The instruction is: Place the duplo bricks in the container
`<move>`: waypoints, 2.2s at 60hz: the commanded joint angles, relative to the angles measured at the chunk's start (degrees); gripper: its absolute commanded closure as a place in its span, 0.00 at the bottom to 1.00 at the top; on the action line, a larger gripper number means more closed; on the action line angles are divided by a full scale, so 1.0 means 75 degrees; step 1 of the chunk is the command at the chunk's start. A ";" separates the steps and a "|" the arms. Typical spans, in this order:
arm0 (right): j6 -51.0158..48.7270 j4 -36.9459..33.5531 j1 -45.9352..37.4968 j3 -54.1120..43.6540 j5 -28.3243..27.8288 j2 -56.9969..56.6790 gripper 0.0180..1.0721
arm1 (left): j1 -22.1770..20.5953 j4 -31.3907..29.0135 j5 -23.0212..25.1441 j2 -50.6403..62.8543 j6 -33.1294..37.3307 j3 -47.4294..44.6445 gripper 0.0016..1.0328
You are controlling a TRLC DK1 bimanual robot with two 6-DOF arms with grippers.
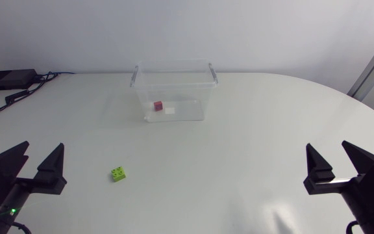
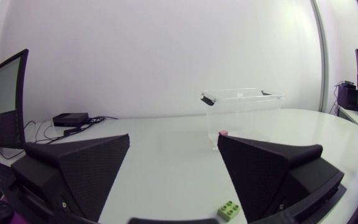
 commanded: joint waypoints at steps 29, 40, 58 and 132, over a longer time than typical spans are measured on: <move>0.0168 0.0053 -0.0049 -0.0156 0.0006 -0.0051 0.04 | 0.0069 0.0027 -0.0039 -0.0075 0.0101 -0.0147 0.04; 0.0168 0.0065 -0.0049 -0.0156 0.0006 -0.0051 0.04 | -0.0153 -0.0043 -0.0039 0.0300 0.0417 -0.0135 0.04; 0.0180 0.0053 -0.0049 -0.0156 -0.0005 -0.0051 0.04 | -0.0200 -0.0899 0.0066 0.1894 0.0734 0.1154 0.04; 0.0168 0.0053 -0.0049 -0.0156 -0.0005 -0.0051 0.04 | -0.0868 -0.4860 0.0301 0.9851 0.4612 0.5384 0.04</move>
